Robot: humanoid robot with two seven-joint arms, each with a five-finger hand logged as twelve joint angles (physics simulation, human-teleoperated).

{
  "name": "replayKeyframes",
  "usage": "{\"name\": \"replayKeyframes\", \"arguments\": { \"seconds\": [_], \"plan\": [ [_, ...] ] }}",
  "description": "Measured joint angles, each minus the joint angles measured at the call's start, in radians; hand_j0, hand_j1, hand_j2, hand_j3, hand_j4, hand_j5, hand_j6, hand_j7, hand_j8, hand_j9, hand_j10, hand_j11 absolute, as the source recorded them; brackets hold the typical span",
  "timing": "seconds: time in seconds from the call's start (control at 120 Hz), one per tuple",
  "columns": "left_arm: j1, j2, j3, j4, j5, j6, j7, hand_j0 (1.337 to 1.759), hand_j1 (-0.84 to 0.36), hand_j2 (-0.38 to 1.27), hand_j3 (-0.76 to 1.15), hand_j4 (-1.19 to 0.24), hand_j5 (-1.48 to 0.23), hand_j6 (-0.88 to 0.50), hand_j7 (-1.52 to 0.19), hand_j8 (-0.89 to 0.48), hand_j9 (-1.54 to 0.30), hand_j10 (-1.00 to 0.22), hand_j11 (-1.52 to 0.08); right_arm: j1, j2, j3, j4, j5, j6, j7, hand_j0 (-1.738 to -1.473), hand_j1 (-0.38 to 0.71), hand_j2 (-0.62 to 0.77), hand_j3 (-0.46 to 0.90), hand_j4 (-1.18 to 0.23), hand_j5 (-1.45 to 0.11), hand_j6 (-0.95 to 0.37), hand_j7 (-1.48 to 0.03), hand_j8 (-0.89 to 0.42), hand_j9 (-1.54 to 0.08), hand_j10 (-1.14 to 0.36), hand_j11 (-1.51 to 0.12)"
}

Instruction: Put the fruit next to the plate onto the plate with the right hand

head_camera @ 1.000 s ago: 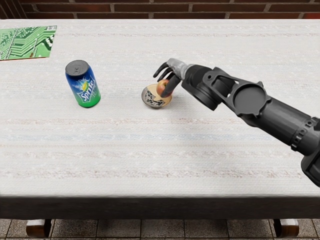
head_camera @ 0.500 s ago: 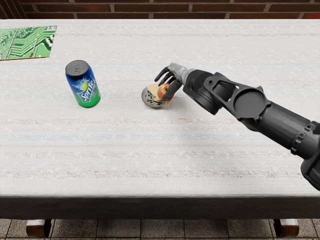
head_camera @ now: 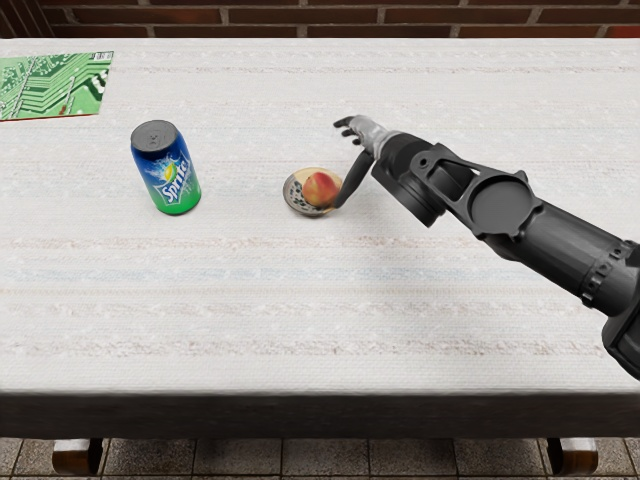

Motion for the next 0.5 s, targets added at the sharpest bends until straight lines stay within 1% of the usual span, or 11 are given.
{"name": "replayKeyframes", "arguments": {
  "seconds": [0.067, 0.1, 0.125, 0.158, 0.2, 0.267, 0.325, 0.408, 0.458, 0.5],
  "plan": [
    [-0.001, 0.0, 0.0, 0.0, 0.0, 0.0, 0.0, 1.658, 0.07, 0.05, 0.0, -0.23, -0.3, -0.23, -0.3, -0.23, -0.3, -0.23, -0.3, -0.002, 0.0, 0.004, 0.005, 0.001, 0.002, 0.0, -1.658, -0.23, 0.0, 0.0, -0.1, -0.13, -0.1, -0.13, -0.09, -0.13, -0.1, -0.13],
    [-0.001, 0.0, 0.0, 0.0, 0.0, 0.0, 0.0, 1.658, 0.07, 0.05, 0.0, -0.23, -0.3, -0.23, -0.3, -0.23, -0.3, -0.23, -0.3, -0.005, 0.0, 0.006, 0.024, 0.002, 0.004, -0.001, -1.658, -0.24, 0.0, 0.0, -0.09, -0.12, -0.09, -0.12, -0.08, -0.12, -0.09, -0.12],
    [0.0, 0.0, 0.0, 0.0, 0.0, 0.0, 0.0, 1.658, 0.07, 0.05, 0.0, -0.23, -0.3, -0.23, -0.3, -0.23, -0.3, -0.23, -0.3, -0.007, -0.002, 0.006, 0.055, 0.017, 0.008, -0.003, -1.658, -0.25, 0.0, 0.0, -0.09, -0.11, -0.09, -0.11, -0.08, -0.11, -0.08, -0.11],
    [-0.001, 0.0, 0.0, 0.0, 0.0, 0.0, 0.0, 1.658, 0.07, 0.05, 0.0, -0.23, -0.3, -0.23, -0.3, -0.23, -0.3, -0.23, -0.3, -0.008, -0.029, 0.003, 0.117, 0.057, 0.019, -0.004, -1.658, -0.26, 0.0, 0.0, -0.08, -0.1, -0.08, -0.1, -0.07, -0.1, -0.08, -0.1],
    [0.0, 0.0, 0.0, 0.0, 0.0, 0.0, 0.0, 1.658, 0.07, 0.05, 0.0, -0.23, -0.3, -0.23, -0.3, -0.23, -0.3, -0.23, -0.3, -0.013, -0.089, 0.002, 0.205, 0.111, 0.046, -0.004, -1.658, -0.27, 0.0, 0.0, -0.07, -0.09, -0.07, -0.09, -0.07, -0.09, -0.07, -0.09],
    [0.0, 0.0, 0.0, 0.0, 0.0, 0.0, 0.0, 1.658, 0.07, 0.05, 0.0, -0.23, -0.3, -0.23, -0.3, -0.23, -0.3, -0.23, -0.3, -0.03, -0.215, 0.008, 0.339, 0.198, 0.111, -0.001, -1.658, -0.28, -0.01, 0.0, -0.06, -0.08, -0.06, -0.08, -0.06, -0.08, -0.06, -0.08],
    [-0.001, 0.0, 0.0, 0.0, 0.0, 0.0, 0.0, 1.658, 0.07, 0.05, 0.0, -0.23, -0.3, -0.23, -0.3, -0.23, -0.3, -0.23, -0.3, -0.04, -0.326, 0.03, 0.429, 0.265, 0.183, 0.001, -1.658, -0.28, -0.01, 0.0, -0.06, -0.07, -0.06, -0.07, -0.06, -0.07, -0.06, -0.07],
    [-0.001, 0.0, 0.0, 0.0, 0.0, 0.0, 0.0, 1.658, 0.07, 0.05, 0.0, -0.23, -0.3, -0.23, -0.3, -0.23, -0.3, -0.23, -0.3, -0.067, -0.454, 0.08, 0.497, 0.345, 0.305, 0.002, -1.658, -0.29, -0.01, 0.0, -0.05, -0.07, -0.05, -0.07, -0.05, -0.07, -0.05, -0.07],
    [-0.001, 0.0, 0.0, 0.0, 0.0, 0.0, 0.0, 1.658, 0.07, 0.05, 0.0, -0.23, -0.3, -0.23, -0.3, -0.23, -0.3, -0.23, -0.3, -0.088, -0.521, 0.119, 0.521, 0.38, 0.377, 0.006, -1.658, -0.29, -0.01, 0.0, -0.05, -0.06, -0.05, -0.06, -0.05, -0.06, -0.05, -0.06],
    [-0.001, 0.0, 0.0, 0.0, 0.0, 0.0, 0.0, 1.658, 0.07, 0.05, 0.0, -0.23, -0.3, -0.23, -0.3, -0.23, -0.3, -0.23, -0.3, -0.106, -0.575, 0.146, 0.533, 0.409, 0.435, 0.016, -1.658, -0.29, -0.01, 0.0, -0.05, -0.06, -0.05, -0.06, -0.05, -0.06, -0.05, -0.06]
  ]
}}
